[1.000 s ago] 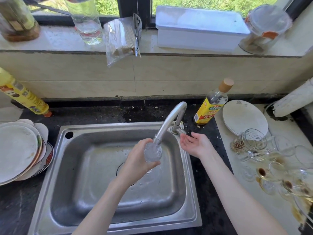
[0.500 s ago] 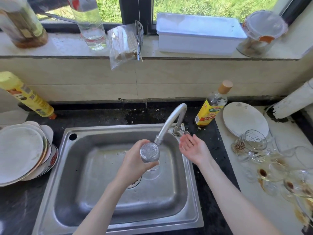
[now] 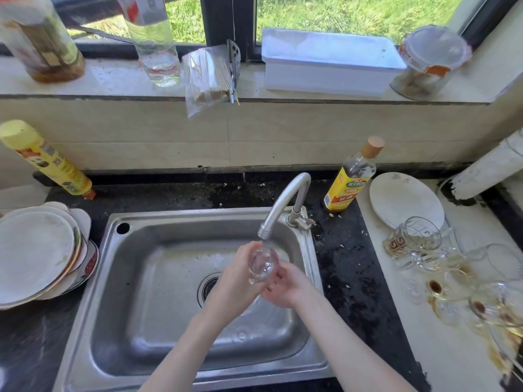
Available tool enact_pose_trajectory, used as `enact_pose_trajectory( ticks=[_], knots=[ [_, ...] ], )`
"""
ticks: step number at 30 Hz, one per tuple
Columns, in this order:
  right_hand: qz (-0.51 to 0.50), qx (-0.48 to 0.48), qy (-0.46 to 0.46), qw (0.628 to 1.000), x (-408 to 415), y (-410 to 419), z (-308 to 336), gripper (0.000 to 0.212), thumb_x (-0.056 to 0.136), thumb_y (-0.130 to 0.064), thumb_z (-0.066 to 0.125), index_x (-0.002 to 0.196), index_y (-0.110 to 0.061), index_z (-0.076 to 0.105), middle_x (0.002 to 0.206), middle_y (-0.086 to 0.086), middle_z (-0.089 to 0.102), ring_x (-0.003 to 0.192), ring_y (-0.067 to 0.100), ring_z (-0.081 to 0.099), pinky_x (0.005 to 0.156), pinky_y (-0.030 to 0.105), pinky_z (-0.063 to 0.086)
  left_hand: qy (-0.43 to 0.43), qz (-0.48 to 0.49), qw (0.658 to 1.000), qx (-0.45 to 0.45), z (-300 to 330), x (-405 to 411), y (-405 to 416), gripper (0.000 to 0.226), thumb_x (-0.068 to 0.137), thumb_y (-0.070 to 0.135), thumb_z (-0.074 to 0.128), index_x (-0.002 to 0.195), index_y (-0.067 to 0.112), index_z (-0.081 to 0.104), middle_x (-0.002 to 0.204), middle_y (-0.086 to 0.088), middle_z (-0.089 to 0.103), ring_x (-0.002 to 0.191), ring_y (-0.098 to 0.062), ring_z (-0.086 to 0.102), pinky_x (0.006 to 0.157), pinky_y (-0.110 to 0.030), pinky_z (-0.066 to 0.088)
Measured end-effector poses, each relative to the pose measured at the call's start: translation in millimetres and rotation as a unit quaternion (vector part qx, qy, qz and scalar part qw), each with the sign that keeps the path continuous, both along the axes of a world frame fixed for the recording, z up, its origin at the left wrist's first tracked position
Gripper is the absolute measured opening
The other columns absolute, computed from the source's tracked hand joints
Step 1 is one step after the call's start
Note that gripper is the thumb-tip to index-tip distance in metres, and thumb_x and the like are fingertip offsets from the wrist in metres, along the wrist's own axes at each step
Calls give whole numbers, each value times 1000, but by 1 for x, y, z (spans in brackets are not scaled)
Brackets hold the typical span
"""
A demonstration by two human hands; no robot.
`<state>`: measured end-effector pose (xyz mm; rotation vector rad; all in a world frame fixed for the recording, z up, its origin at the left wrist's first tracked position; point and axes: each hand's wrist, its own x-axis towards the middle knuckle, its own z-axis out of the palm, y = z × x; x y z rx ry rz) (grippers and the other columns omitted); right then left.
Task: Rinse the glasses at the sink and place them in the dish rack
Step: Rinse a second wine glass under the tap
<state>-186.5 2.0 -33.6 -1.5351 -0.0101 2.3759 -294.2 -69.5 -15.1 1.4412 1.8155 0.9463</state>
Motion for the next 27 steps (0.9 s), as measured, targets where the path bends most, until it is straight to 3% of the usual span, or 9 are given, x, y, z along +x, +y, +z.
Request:
enact_pose_trajectory(
  ticks=[4,7,10,14,17,22,27],
  knots=[
    [-57,102,-15,993,14,6,2,13,93,-14,54,83,-10,60,87,5,65,81,19,61,70,31,49,-4,46,998,-30,-13,3,-8,58,76,22,75,123,22,41,113,11,48,100,0,51,86,-17,45],
    [-29,230,-78,970,22,4,5,10,94,-13,54,85,-11,57,84,6,66,79,21,64,74,32,52,24,43,997,-61,-18,4,-12,58,76,25,74,124,18,41,111,9,48,93,-1,48,79,-7,35],
    [20,356,-146,923,25,-2,15,10,92,-13,58,83,-11,60,80,4,67,78,17,65,74,27,55,54,27,995,-78,-22,6,-12,61,78,32,72,127,17,39,119,7,50,107,-6,48,82,-10,31],
    [78,496,-192,843,22,-12,26,9,90,-11,60,82,-14,63,73,-7,67,68,0,65,69,15,51,84,10,990,-112,-24,6,-15,64,79,38,68,130,18,35,125,5,49,118,-10,45,91,-20,35],
    [107,535,-212,811,20,-20,28,13,88,-14,63,78,-23,64,69,-11,68,72,0,66,73,16,51,110,4,986,-124,-23,5,-20,62,80,41,66,128,18,35,125,5,49,117,-13,46,89,-24,37],
    [140,564,-232,780,22,-29,25,12,88,-24,64,79,-34,64,79,-7,72,84,12,68,84,34,53,138,-10,984,-113,-19,4,-26,62,80,45,65,127,18,36,125,5,49,112,-14,47,85,-24,36],
    [133,581,-223,772,27,-36,28,15,89,-21,63,82,-34,63,82,-5,72,85,15,68,84,32,53,174,-42,977,-114,-15,5,-29,64,81,46,62,130,16,35,131,3,48,118,-17,45,90,-26,37]
  ],
)
